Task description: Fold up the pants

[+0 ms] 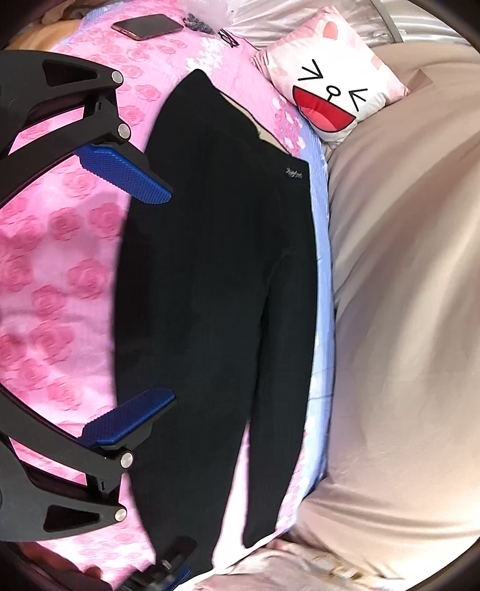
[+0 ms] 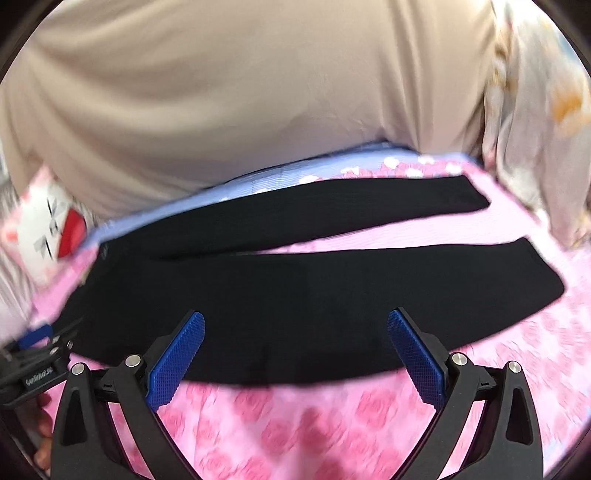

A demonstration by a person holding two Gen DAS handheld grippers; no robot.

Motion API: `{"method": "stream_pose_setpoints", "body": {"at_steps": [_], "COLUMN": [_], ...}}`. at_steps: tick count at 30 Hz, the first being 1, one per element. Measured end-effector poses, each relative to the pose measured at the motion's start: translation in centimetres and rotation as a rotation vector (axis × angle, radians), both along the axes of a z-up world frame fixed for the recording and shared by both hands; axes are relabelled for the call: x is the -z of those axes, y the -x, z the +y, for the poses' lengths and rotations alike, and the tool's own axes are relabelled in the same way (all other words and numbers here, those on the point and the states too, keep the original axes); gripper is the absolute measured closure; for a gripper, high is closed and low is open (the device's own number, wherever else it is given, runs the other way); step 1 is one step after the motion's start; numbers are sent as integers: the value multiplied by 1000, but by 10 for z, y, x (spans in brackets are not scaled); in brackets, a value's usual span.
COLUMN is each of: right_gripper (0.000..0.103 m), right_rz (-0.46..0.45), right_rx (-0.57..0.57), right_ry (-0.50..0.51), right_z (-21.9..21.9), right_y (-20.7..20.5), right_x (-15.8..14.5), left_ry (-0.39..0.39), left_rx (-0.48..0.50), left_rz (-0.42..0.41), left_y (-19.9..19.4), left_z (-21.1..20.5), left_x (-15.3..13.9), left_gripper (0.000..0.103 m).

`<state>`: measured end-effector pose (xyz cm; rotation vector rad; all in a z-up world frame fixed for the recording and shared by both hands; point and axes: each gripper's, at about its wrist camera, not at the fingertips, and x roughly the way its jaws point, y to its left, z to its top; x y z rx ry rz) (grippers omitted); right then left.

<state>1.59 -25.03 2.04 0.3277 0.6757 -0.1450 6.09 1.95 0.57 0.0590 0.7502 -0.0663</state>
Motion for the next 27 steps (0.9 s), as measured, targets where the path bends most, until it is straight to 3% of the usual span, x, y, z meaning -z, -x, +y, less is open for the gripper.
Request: {"method": "stream_pose_setpoints", "body": {"at_steps": [2, 5, 8, 12, 14, 16, 20, 27], "right_gripper": [5, 5, 5, 6, 6, 6, 20, 22], "right_rz": [8, -3, 51, 84, 99, 124, 192, 255], "right_rx": [16, 71, 130, 161, 194, 204, 207, 225], "right_ry": [-88, -111, -54, 18, 43, 25, 2, 2], "right_z": [-44, -105, -175, -238, -269, -301, -332, -353], "right_y": [-17, -41, -79, -122, -143, -162, -190, -219], "right_x": [4, 7, 17, 22, 26, 34, 54, 85], "left_ry": [-9, 7, 43, 94, 131, 120, 88, 229], "left_rx": [-2, 3, 14, -17, -34, -73, -142, -279], "left_rz": [-8, 21, 27, 32, 3, -33, -1, 143], "left_y": [-13, -38, -57, -82, -90, -99, -134, -210], "left_z": [1, 1, 4, 14, 23, 30, 56, 144], "left_x": [-2, 0, 2, 8, 8, 7, 5, 6], "left_gripper": [5, 5, 5, 5, 5, 5, 5, 5]}}
